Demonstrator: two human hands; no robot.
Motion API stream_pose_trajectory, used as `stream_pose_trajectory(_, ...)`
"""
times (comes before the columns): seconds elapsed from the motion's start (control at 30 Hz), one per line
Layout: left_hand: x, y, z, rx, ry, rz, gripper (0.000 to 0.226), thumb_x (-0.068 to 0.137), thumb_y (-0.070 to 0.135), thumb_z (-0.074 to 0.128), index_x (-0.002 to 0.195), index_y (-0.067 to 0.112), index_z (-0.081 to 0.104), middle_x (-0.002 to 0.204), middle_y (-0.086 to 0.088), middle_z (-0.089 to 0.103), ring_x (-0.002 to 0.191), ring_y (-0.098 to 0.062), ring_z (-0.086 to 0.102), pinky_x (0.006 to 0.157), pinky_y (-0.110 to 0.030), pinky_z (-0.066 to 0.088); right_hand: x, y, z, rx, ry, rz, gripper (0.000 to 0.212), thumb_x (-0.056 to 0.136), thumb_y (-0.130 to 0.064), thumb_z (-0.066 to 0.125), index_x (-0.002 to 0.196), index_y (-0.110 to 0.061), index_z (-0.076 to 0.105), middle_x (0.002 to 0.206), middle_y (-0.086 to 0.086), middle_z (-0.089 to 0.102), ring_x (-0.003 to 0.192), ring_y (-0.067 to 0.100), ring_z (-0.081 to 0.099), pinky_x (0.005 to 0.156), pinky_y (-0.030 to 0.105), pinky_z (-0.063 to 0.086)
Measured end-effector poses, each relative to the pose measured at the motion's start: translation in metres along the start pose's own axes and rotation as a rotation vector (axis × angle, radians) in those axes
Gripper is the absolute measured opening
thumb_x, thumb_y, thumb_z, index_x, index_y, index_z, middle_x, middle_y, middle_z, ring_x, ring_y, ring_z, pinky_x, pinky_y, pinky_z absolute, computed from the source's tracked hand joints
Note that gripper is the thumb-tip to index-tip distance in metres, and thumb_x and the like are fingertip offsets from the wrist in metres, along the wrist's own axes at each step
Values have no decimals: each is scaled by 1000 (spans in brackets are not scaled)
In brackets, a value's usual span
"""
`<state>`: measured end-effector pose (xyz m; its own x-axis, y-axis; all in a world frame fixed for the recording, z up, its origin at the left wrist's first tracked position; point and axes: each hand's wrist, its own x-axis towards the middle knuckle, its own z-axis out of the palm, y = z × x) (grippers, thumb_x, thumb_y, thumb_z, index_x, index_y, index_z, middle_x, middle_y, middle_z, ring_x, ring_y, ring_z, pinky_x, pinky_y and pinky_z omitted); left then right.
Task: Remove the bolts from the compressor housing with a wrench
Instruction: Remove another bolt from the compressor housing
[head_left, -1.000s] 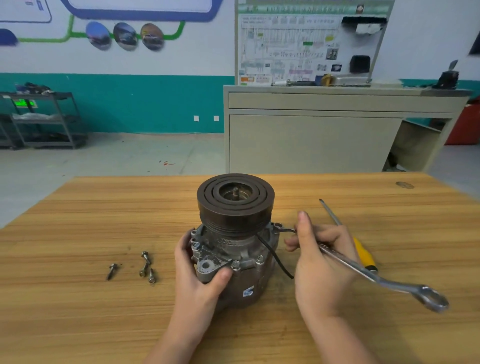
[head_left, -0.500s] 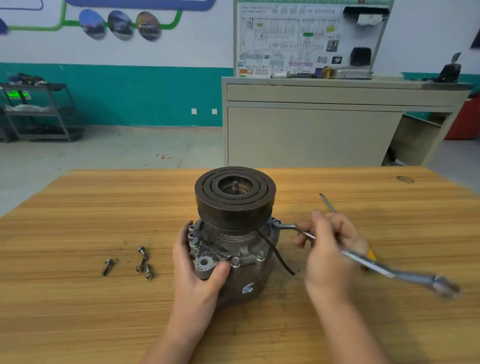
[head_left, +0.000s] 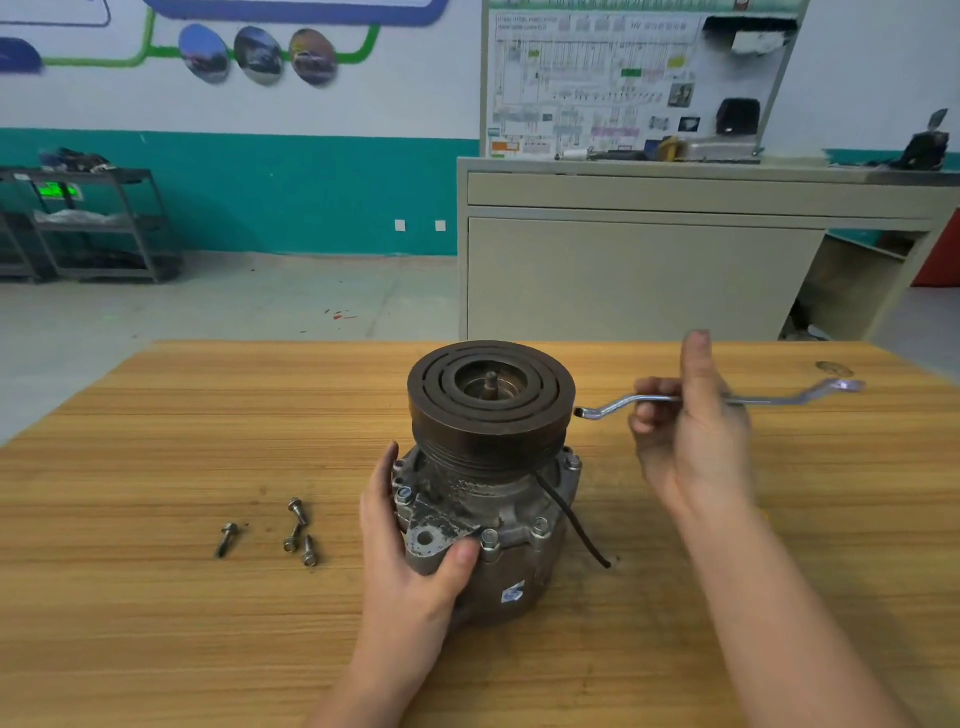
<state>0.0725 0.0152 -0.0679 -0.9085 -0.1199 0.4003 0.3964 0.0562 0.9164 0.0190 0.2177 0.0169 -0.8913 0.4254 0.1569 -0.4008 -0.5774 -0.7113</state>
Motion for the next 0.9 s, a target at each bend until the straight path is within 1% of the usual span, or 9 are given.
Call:
stream_pose_trajectory(0.07, -1, -1, -1, 32, -1, -8, 107, 53, 82, 64, 143, 38, 26, 144, 2, 39, 133, -13, 40, 110, -46, 35, -20, -2, -5, -159, 17, -207, 37, 75, -44, 76, 49, -24, 58, 54, 2, 65, 37, 12, 54, 39, 18, 41)
stream_pose_trajectory(0.23, -1, -3, -1, 85, 22, 14, 87, 61, 63, 63, 138, 46, 26, 143, 9, 39, 131, -4, 39, 108, -32, 34, -53, 14, -8, -422, 0, -470, 31, 82, -44, 65, 55, -30, 59, 60, 1, 69, 44, 16, 62, 50, 24, 50)
stream_pose_trajectory(0.37, -2, -1, -2, 70, 20, 14, 102, 56, 82, 62, 142, 40, 27, 143, 7, 40, 132, -7, 40, 105, -27, 34, -64, 23, -13, -505, -45, -677, 29, 89, -39, 61, 61, -35, 57, 60, -5, 67, 50, 9, 64, 64, 16, 50)
stream_pose_trajectory(0.5, -3, -1, -1, 64, 18, 26, 107, 56, 84, 61, 145, 32, 27, 144, 5, 41, 133, -11, 40, 109, -36, 35, -74, 27, -12, -776, -157, -950, 44, 96, -33, 55, 61, -7, 59, 58, -5, 59, 60, 0, 58, 61, 5, 41)
stream_pose_trajectory(0.57, -3, -1, -2, 67, 24, 26, 106, 56, 84, 61, 144, 34, 27, 144, 5, 41, 133, -9, 40, 109, -36, 35, -78, 32, -8, -890, -160, -1064, 44, 95, -24, 57, 56, -4, 56, 57, 1, 56, 56, 4, 51, 55, 7, 37)
stream_pose_trajectory(0.63, -3, -1, -2, 72, 29, 25, 103, 56, 85, 59, 142, 41, 26, 144, 9, 40, 132, -2, 39, 106, -23, 35, -77, 35, -6, -904, -105, -1073, 41, 93, -14, 56, 53, -5, 51, 52, 2, 50, 50, 6, 46, 47, 14, 35)
stream_pose_trajectory(0.7, -3, 0, -1, 70, 30, 22, 100, 55, 86, 59, 141, 44, 27, 143, 12, 40, 130, 1, 40, 101, -13, 35, -74, 37, -4, -793, -16, -993, 39, 92, -9, 50, 53, -8, 48, 49, 1, 47, 50, 4, 50, 46, 11, 34)
stream_pose_trajectory(0.77, -3, -1, -1, 57, 26, 18, 101, 55, 85, 60, 141, 42, 27, 143, 10, 41, 130, -2, 41, 102, -18, 36, -67, 39, -5, -601, 57, -831, 37, 89, -15, 50, 53, -8, 49, 54, 3, 55, 51, -3, 56, 48, 9, 39)
stream_pose_trajectory(0.9, -2, -4, -1, 44, 23, 14, 106, 56, 83, 63, 143, 34, 28, 142, 4, 43, 131, -13, 43, 108, -41, 37, -43, 32, -7, -307, 19, -529, 33, 81, -22, 55, 48, -24, 57, 45, -7, 54, 42, 10, 49, 46, 20, 38)
